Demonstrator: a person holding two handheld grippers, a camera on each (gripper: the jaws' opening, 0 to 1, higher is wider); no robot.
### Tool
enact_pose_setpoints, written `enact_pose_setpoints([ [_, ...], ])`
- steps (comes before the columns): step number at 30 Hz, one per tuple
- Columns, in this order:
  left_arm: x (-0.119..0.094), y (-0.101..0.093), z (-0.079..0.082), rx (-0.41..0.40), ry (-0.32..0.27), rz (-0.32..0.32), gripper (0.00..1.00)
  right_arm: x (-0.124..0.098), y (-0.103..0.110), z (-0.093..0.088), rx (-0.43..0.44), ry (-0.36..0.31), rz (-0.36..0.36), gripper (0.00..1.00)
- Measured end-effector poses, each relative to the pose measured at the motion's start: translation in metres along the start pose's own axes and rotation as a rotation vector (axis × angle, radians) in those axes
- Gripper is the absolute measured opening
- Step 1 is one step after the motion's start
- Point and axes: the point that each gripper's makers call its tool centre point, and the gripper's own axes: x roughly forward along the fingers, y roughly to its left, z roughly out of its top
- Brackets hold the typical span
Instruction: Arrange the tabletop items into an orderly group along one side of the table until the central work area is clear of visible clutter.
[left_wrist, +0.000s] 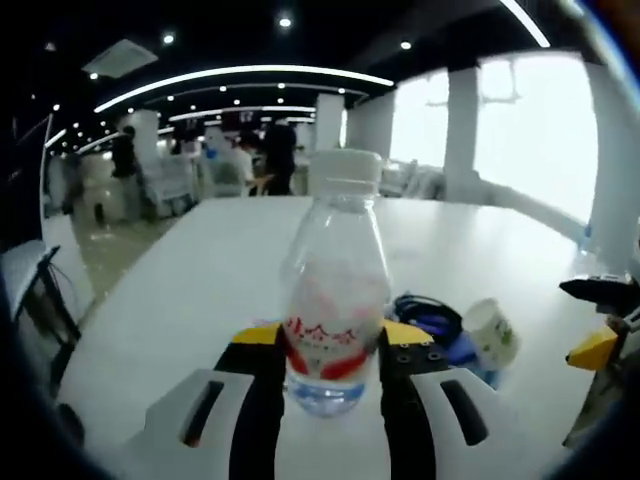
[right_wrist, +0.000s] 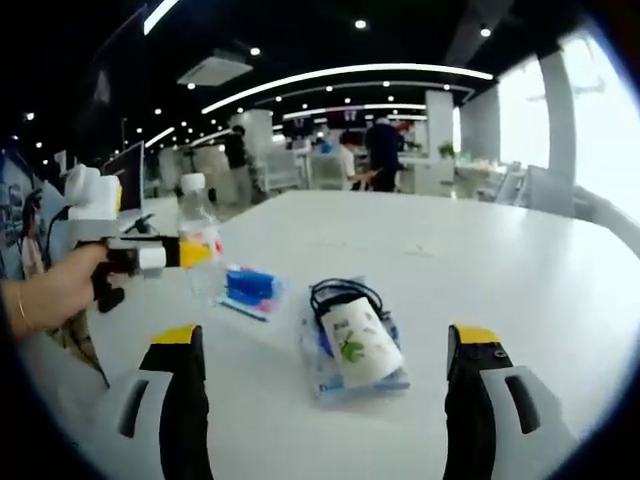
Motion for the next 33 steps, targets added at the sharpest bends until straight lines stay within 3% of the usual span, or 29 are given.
enact_pose_setpoints([
  [5,0.001,0.027,0.011,-0.026,-0.024,0.051,0.33,0.001,0.002,-0.001,-0.008,0.008,0.009,0.99],
  [15,0.010,0.061,0.027,-0.044,-0.042,0.103,0.33,0.002,0.001,-0.006,-0.007,0.026,0.003,0.99],
  [27,0.027,0.102,0.027,-0.002,-0.025,0.141,0.33,0.006,0.006,-0.016,-0.024,0.062,0.011,0.99],
  [33,0.039,0.122,0.025,-0.027,-0.020,0.164,0.33,0.007,0.009,-0.021,-0.042,0.083,0.014,0.99],
])
